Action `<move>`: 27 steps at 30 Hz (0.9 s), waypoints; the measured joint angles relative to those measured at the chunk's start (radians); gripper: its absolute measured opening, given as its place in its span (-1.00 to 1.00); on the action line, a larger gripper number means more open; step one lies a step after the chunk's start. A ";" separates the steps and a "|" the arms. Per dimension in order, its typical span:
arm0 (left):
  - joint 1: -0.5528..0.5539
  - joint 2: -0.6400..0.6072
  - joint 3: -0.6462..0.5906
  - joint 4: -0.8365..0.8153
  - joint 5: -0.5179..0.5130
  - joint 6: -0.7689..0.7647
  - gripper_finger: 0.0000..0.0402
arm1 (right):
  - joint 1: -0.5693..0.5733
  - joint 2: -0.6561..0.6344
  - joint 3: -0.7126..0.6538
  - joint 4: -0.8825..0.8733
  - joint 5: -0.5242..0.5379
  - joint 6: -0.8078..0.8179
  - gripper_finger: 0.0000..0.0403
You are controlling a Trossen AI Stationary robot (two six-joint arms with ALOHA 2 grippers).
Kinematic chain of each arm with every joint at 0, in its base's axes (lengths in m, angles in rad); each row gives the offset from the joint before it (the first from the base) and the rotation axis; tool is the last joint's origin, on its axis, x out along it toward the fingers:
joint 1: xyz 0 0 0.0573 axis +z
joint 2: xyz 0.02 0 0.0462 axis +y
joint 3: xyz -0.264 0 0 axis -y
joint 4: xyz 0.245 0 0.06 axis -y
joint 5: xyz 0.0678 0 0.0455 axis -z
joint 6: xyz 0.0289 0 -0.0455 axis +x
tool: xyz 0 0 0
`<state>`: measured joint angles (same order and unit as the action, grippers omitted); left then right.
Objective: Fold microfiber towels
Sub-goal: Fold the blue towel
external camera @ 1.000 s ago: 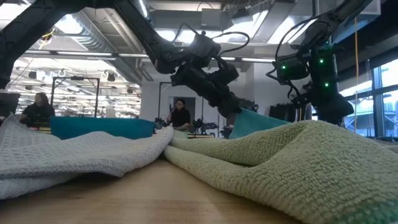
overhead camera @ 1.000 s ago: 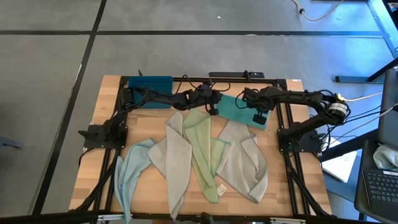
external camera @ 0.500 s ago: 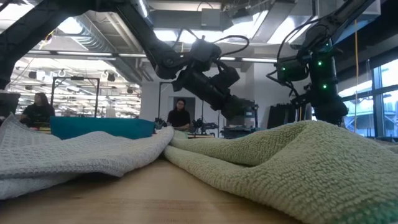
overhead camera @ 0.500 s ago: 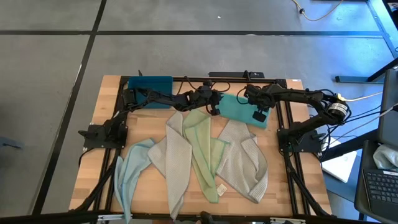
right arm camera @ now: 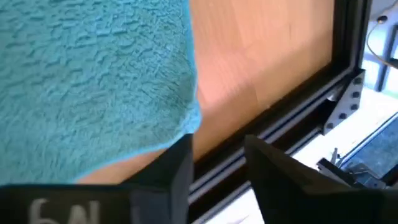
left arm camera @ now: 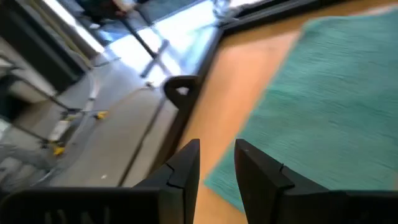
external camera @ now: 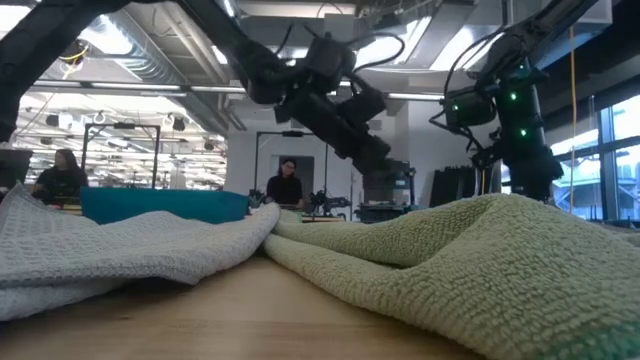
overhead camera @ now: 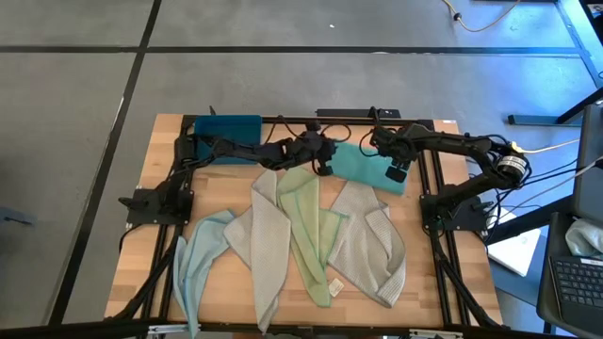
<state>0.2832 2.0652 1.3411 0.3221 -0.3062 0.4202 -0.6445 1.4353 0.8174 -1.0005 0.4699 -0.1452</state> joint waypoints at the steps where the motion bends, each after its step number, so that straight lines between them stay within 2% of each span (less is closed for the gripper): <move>1: -0.004 -0.012 0.000 -0.039 0.034 0.000 -0.54 | 0.000 -0.003 0.017 -0.018 -0.057 0.004 -0.23; 5: -0.021 -0.027 0.000 -0.189 0.163 0.001 -0.54 | 0.004 -0.035 0.055 -0.027 -0.452 -0.008 -0.21; 6: -0.024 -0.027 -0.001 -0.221 0.192 0.004 -0.54 | 0.012 -0.044 0.055 -0.028 -0.521 -0.011 -0.21; 8: -0.032 -0.028 -0.001 -0.267 0.235 0.016 -0.54 | 0.039 -0.064 0.039 -0.031 -0.576 -0.023 -0.21; 15: -0.059 -0.028 -0.022 -0.286 0.313 0.165 -0.54 | 0.178 -0.113 -0.011 -0.053 -0.591 -0.044 -0.22; 19: -0.056 -0.011 -0.027 -0.281 0.373 0.244 -0.54 | 0.247 -0.114 -0.012 -0.048 -0.486 -0.009 -0.24; 23: -0.052 0.028 -0.028 -0.269 0.344 0.307 -0.54 | 0.290 -0.114 -0.033 -0.027 -0.396 0.022 -0.24; 27: -0.052 0.044 -0.029 -0.232 0.288 0.308 -0.50 | 0.317 -0.109 -0.042 -0.016 -0.359 0.044 -0.15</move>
<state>0.2310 2.1094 1.3125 0.0898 -0.0182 0.7281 -0.3276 1.3266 0.7757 -1.0164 0.1113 -0.1010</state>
